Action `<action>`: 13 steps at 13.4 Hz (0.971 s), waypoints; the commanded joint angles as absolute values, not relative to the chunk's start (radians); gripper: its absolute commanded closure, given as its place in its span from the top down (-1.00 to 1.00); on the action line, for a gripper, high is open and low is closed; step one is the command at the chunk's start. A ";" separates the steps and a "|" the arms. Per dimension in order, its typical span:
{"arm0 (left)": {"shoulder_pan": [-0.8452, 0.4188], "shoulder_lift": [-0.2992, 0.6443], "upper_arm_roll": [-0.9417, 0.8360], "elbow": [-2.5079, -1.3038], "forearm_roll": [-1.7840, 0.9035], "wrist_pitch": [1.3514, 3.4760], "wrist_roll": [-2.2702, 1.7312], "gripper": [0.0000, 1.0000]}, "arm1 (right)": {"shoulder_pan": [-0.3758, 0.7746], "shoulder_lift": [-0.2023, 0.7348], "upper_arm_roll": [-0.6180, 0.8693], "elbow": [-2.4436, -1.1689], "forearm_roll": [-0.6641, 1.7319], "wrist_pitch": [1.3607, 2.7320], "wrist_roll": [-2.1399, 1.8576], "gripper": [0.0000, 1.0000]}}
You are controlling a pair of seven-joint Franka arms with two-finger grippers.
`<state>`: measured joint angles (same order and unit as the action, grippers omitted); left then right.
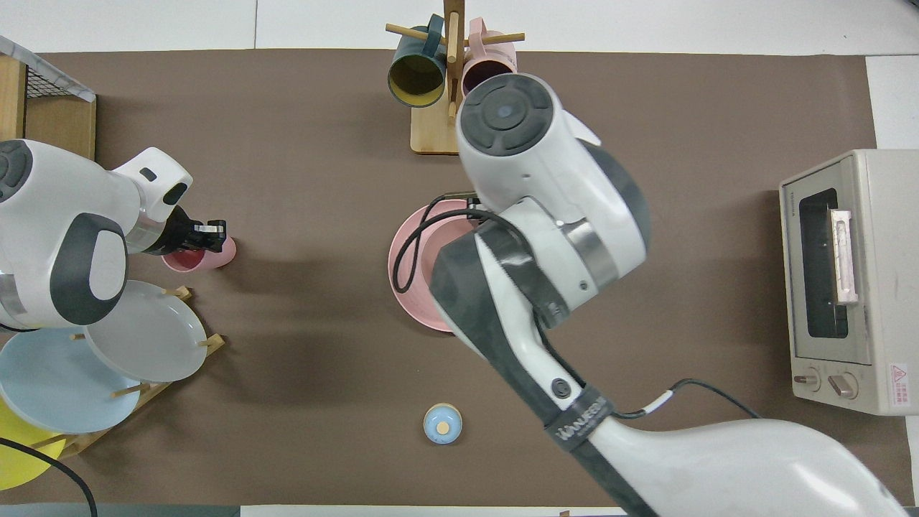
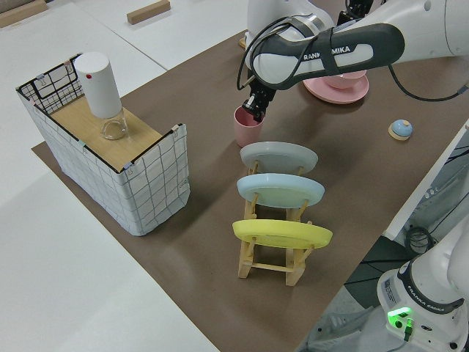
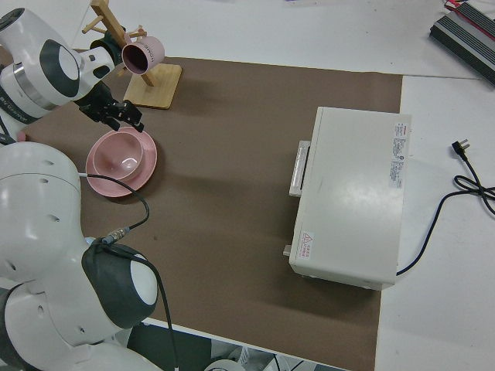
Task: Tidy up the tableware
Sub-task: 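Lift the pink cup with the left gripper while the right gripper withdraws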
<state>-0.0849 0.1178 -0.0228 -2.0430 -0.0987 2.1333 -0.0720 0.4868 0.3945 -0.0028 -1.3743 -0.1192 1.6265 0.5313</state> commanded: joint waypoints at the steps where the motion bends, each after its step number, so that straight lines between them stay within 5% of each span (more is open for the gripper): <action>1: -0.103 0.104 -0.017 -1.962 -0.110 2.030 -0.061 -1.00 | 0.356 0.244 0.011 -1.497 -0.112 1.588 0.344 1.00; 4: -0.200 0.110 -0.021 -1.722 -0.112 1.768 -0.229 -1.00 | 0.237 0.158 0.009 -1.499 -0.080 1.499 0.194 1.00; 9: -0.490 0.164 -0.023 -1.545 -0.138 1.706 -0.653 -1.00 | 0.198 0.022 -0.104 -1.596 -0.080 1.473 -0.001 1.00; 13: -0.646 0.354 -0.018 -1.365 -0.140 1.713 -0.912 -1.00 | 0.155 -0.032 -0.129 -1.701 -0.074 1.502 -0.029 1.00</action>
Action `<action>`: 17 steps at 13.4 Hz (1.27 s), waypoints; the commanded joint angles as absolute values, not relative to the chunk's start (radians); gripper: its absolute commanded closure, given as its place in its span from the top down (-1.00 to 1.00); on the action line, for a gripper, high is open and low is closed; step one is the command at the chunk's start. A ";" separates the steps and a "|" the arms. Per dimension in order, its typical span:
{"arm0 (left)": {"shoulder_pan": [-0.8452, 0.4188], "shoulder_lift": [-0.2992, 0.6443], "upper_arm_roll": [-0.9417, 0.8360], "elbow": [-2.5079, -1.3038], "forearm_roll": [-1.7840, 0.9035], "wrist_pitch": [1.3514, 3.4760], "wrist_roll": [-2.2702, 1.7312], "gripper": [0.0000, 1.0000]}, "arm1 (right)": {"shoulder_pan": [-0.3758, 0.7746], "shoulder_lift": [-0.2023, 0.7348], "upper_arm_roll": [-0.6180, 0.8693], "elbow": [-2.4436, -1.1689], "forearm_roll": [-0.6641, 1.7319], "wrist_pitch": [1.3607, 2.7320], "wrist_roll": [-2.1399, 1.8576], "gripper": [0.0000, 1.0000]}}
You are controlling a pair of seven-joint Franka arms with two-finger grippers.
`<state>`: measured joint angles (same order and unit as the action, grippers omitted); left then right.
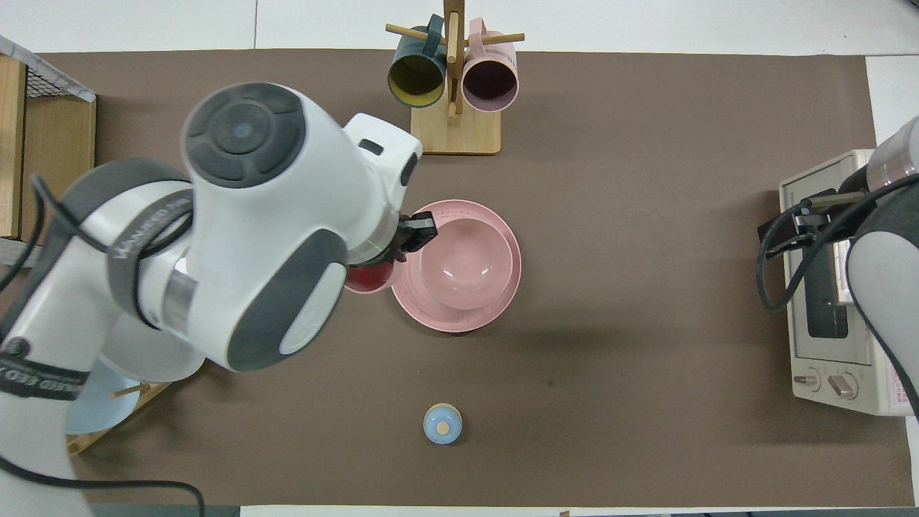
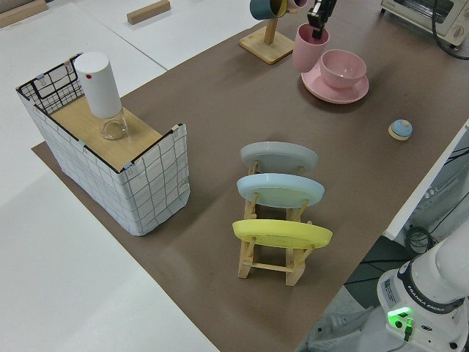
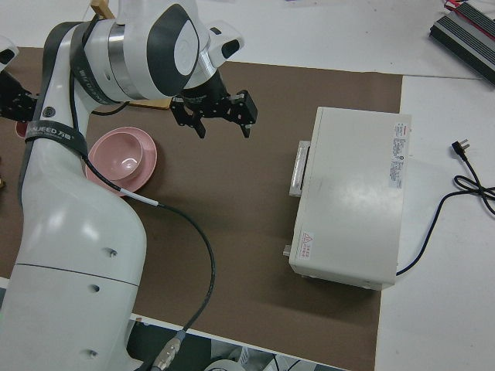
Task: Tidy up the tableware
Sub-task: 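Lift the pink cup with the left gripper while the right gripper withdraws, then lower the pink cup into the pink bowl with the left gripper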
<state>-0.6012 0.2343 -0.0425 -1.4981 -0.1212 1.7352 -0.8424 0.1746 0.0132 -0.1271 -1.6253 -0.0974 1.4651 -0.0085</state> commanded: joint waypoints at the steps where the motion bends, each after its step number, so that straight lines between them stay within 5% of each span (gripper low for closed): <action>1: -0.669 0.391 -0.012 -1.349 -0.138 1.720 -0.958 -1.00 | 0.150 -0.032 -0.150 -1.701 -0.051 1.514 -0.035 1.00; 4: -0.706 0.517 -0.014 -1.221 -0.121 1.720 -1.043 -1.00 | 0.158 -0.034 -0.247 -1.712 -0.011 1.569 -0.046 1.00; 17: -0.729 0.515 -0.017 -1.387 -0.109 1.899 -1.066 -1.00 | 0.161 -0.066 -0.256 -1.641 0.002 1.516 -0.049 1.00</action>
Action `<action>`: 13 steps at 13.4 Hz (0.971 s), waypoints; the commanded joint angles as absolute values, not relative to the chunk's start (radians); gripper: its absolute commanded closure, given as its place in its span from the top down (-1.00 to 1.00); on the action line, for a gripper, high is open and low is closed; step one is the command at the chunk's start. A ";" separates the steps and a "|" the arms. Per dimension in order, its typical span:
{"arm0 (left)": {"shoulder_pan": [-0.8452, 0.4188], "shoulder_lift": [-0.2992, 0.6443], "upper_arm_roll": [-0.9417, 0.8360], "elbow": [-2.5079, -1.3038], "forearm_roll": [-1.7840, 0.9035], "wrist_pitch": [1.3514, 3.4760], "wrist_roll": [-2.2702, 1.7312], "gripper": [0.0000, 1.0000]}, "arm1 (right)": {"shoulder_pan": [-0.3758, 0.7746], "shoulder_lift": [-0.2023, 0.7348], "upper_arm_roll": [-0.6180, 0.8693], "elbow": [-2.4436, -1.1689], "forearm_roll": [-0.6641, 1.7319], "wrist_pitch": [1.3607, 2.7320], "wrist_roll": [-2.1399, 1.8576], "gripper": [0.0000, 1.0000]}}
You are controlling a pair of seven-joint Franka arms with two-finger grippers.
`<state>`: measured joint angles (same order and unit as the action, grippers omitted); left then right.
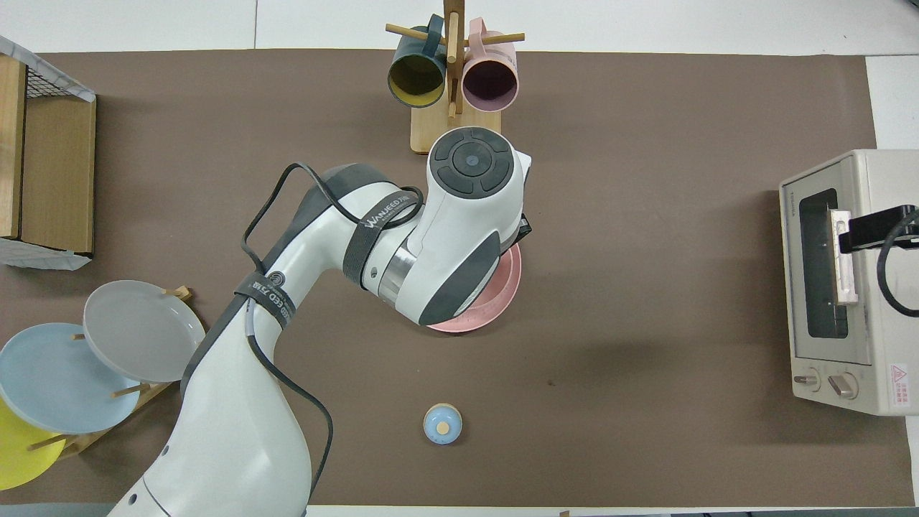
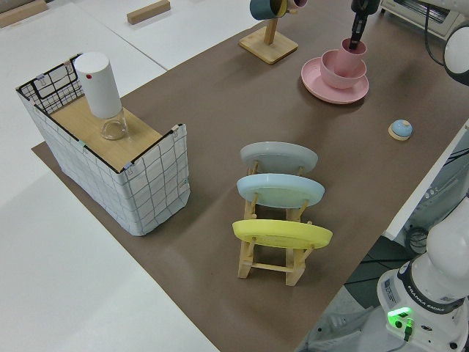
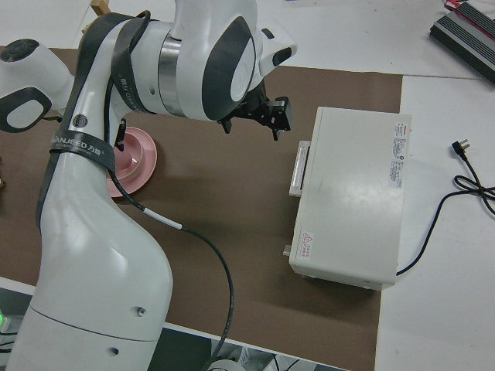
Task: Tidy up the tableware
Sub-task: 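Lower the pink cup into the pink bowl with the left gripper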
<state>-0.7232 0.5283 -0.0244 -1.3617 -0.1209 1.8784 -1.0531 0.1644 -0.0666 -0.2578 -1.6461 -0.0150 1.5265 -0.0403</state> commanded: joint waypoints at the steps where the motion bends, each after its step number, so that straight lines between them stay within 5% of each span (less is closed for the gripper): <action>1: -0.729 0.517 -0.015 -1.388 -0.109 1.902 -1.066 -1.00 | 0.163 -0.058 -0.256 -1.640 0.002 1.522 -0.054 1.00; 12: -0.724 0.512 -0.015 -1.447 -0.094 1.971 -1.058 -1.00 | 0.169 -0.051 -0.253 -1.635 -0.002 1.536 -0.104 1.00; 13: -0.723 0.512 -0.015 -1.447 -0.094 1.973 -1.055 -0.48 | 0.169 -0.051 -0.253 -1.634 -0.009 1.536 -0.100 1.00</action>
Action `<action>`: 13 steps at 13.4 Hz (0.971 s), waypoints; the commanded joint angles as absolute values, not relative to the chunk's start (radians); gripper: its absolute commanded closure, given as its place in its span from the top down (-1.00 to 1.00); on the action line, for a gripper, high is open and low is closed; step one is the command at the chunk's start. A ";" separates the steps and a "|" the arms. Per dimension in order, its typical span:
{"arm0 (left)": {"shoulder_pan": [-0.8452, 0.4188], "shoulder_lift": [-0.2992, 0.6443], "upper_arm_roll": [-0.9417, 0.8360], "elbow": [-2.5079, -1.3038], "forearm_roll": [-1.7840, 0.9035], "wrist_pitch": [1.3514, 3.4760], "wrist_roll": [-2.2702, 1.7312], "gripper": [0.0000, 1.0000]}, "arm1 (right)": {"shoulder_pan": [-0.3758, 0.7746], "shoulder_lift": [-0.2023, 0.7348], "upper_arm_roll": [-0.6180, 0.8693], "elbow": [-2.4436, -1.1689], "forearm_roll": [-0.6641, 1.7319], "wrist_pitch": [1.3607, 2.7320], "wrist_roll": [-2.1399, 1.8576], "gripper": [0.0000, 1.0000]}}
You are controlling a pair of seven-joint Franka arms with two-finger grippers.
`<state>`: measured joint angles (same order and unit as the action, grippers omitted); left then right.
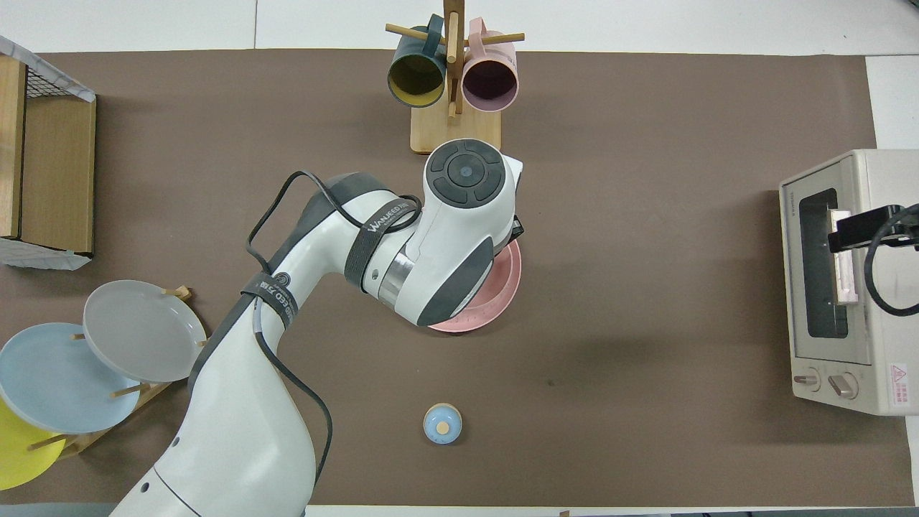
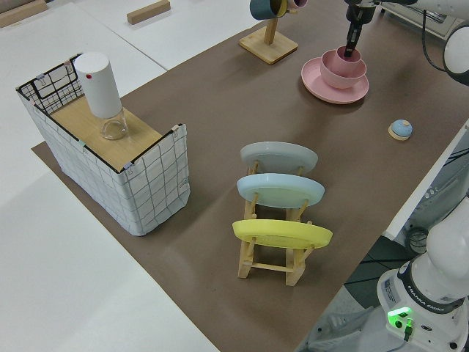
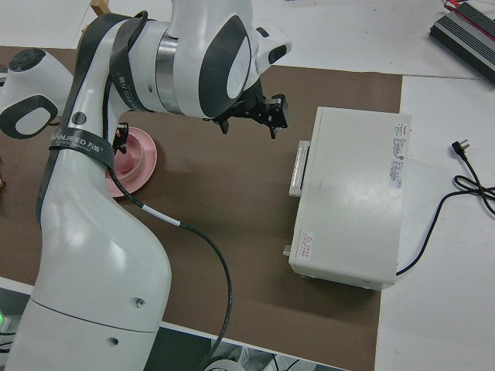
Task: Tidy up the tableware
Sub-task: 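Lower the pink cup into the pink bowl with the left gripper, then open the left gripper and lift it away from the cup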
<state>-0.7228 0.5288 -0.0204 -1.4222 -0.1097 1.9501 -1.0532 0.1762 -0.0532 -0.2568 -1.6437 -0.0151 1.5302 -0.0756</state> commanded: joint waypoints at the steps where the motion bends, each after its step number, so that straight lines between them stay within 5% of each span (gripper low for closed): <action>1: -0.723 0.512 -0.015 -1.447 -0.094 1.973 -1.052 0.24 | 0.170 -0.051 -0.252 -1.631 -0.011 1.532 -0.100 1.00; 2: -0.723 0.512 -0.015 -1.447 -0.094 1.971 -1.051 0.66 | 0.173 -0.049 -0.252 -1.628 -0.011 1.525 -0.098 1.00; 3: -0.724 0.512 -0.015 -1.447 -0.094 1.967 -1.051 0.88 | 0.178 -0.048 -0.252 -1.618 -0.015 1.519 -0.098 1.00; 7: -0.719 0.503 -0.014 -1.436 -0.092 1.939 -1.046 1.00 | 0.181 -0.048 -0.252 -1.617 -0.015 1.506 -0.098 1.00; 13: -0.548 0.303 -0.014 -1.436 -0.101 1.725 -0.843 1.00 | 0.181 -0.048 -0.239 -1.617 -0.014 1.511 -0.100 1.00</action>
